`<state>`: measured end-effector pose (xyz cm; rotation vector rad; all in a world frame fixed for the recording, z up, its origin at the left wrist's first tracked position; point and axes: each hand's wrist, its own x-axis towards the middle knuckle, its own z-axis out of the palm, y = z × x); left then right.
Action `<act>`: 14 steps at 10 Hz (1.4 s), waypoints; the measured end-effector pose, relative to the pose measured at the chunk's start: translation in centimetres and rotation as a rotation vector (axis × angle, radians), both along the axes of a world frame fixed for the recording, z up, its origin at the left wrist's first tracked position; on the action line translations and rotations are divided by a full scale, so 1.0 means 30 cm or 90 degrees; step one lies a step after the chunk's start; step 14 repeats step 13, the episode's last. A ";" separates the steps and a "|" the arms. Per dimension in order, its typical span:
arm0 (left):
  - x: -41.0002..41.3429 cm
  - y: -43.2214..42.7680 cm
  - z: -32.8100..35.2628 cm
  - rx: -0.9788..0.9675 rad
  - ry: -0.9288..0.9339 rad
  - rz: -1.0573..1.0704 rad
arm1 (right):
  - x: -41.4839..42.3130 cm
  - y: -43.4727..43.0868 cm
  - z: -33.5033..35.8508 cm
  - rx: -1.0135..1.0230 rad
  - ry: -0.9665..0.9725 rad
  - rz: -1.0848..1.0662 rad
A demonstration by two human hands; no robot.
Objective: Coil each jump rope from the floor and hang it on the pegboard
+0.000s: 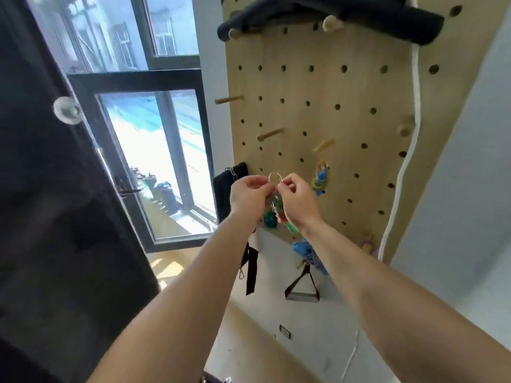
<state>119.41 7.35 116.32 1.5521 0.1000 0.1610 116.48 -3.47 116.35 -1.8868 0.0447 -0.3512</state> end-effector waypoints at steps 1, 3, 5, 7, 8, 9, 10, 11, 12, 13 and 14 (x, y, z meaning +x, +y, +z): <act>0.211 -0.030 0.049 -0.018 -0.002 0.036 | 0.217 -0.031 0.073 0.031 -0.006 -0.014; 0.481 -0.012 0.100 -0.053 -0.046 0.101 | 0.501 -0.009 0.124 0.078 -0.008 -0.003; 0.588 -0.002 0.076 -0.091 -0.081 0.099 | 0.635 0.011 0.108 0.117 -0.020 -0.025; 0.618 0.022 0.055 -0.154 -0.040 0.032 | 0.670 0.005 0.094 0.131 0.008 -0.026; 0.644 0.010 0.049 -0.117 -0.052 -0.015 | 0.675 -0.015 0.078 0.125 0.009 -0.051; 0.670 -0.019 0.037 -0.103 -0.060 -0.047 | 0.683 -0.027 0.053 0.089 -0.034 -0.078; 0.692 -0.051 0.043 -0.082 -0.055 -0.036 | 0.677 -0.025 0.054 0.005 -0.081 -0.117; 0.703 -0.063 0.057 -0.095 -0.059 -0.050 | 0.692 -0.038 0.062 -0.004 -0.109 -0.141; 0.698 -0.050 0.029 -0.030 -0.044 -0.044 | 0.675 -0.050 0.059 -0.060 -0.071 -0.117; 0.675 -0.014 -0.029 0.098 -0.034 0.002 | 0.654 -0.050 0.052 -0.133 -0.044 -0.093; 0.675 -0.014 -0.029 0.098 -0.034 0.002 | 0.654 -0.050 0.052 -0.133 -0.044 -0.093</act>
